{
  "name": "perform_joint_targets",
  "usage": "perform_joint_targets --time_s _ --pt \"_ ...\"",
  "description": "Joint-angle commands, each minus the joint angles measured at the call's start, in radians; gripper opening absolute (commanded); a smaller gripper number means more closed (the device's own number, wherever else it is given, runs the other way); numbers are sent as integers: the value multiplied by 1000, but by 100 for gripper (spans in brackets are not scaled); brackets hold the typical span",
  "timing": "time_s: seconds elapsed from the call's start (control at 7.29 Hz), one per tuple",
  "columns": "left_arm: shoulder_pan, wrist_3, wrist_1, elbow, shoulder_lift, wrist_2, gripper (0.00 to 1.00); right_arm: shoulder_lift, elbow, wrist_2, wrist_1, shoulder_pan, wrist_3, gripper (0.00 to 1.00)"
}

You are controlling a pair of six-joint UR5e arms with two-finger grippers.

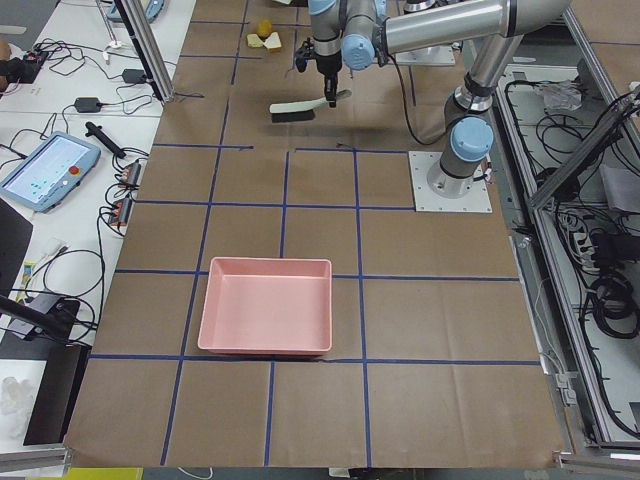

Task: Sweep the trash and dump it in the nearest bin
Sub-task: 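Carry the dustpan with the right gripper beside the bread and potato, then swing the brush with the left gripper over to the bread and potato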

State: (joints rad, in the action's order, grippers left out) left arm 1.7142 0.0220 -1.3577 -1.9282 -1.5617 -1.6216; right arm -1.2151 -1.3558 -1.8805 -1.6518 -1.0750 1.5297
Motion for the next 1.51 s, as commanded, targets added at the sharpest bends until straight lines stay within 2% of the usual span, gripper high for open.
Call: perform_joint_targets --time_s 0.0,0.14,0.27,0.41,0.55,0.69,1.23,1.37 --pt "94 4 124 12 -67 2 0 54 -2 -38 -203 53 241 1" --pt "151 30 234 12 -111 2 0 69 -2 -35 -236 53 315 1" --pt "198 91 270 24 -159 3 0 68 -2 -32 -240 53 386 1" --pt "235 117 272 87 -214 5 0 75 -21 -26 -299 46 448 1" --pt "289 122 269 180 -286 5 0 86 -85 -25 -444 46 519 1" --pt "353 165 261 281 -366 2 0 86 -129 -22 -516 44 521 0" --pt "493 300 166 685 -674 -11 0 137 -138 7 -528 17 489 0" --pt "511 330 105 803 -751 -11 0 163 -135 15 -560 17 494 0"
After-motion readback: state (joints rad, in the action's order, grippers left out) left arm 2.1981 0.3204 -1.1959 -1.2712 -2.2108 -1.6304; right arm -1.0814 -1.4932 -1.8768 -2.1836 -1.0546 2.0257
